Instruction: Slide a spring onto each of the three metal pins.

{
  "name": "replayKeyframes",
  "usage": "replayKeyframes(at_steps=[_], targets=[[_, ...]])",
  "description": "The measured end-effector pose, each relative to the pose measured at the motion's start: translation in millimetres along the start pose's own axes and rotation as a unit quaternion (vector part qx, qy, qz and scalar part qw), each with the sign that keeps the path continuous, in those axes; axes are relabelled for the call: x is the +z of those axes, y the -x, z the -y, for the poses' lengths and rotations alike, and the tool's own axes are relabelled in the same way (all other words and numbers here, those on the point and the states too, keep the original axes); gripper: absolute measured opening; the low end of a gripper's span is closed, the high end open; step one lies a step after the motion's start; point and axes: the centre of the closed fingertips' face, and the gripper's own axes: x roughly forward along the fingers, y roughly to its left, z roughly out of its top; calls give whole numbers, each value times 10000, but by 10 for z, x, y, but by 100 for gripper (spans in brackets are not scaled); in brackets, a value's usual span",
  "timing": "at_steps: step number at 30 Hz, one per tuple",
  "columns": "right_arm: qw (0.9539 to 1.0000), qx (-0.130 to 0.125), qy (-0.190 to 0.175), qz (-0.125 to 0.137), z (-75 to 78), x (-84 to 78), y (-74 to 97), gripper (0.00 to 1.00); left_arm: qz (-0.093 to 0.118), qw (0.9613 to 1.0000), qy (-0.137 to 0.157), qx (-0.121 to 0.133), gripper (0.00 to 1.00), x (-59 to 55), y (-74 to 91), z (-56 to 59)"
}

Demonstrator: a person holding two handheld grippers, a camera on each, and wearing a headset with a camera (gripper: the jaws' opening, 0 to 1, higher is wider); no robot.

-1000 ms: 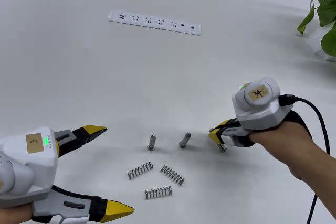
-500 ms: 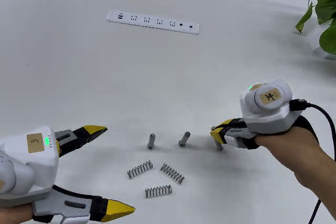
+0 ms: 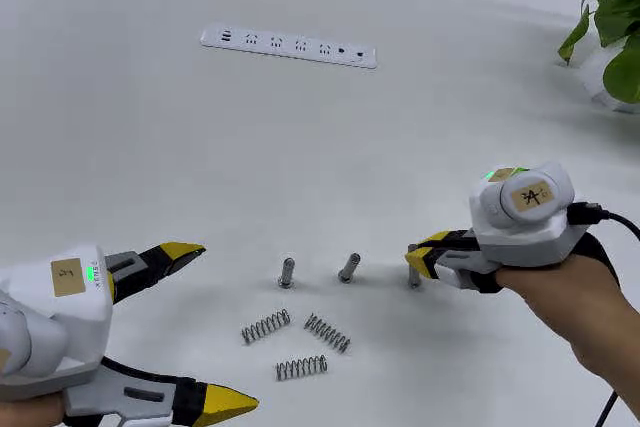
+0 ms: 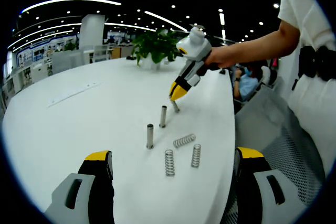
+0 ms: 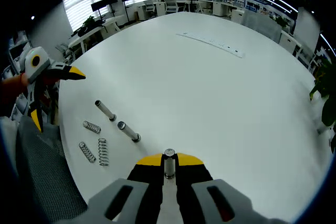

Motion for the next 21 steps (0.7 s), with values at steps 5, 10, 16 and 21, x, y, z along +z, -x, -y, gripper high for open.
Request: replayKeyframes(at_steps=[5, 10, 16, 21], targets=[[10000, -19, -15, 63, 6, -22, 46, 9, -3, 10000, -16, -21, 99, 10, -7, 13], [9999, -28, -39, 118, -20, -45, 94, 9, -4, 10000, -25, -35, 99, 15, -9, 27], [9999, -40, -62, 144, 5, -79, 119, 9, -6, 10000, -36, -56, 98, -9, -6, 16], [9999, -54, -29, 162, -3, -107, 131, 9, -7, 10000, -56, -52, 99, -1, -5, 15]])
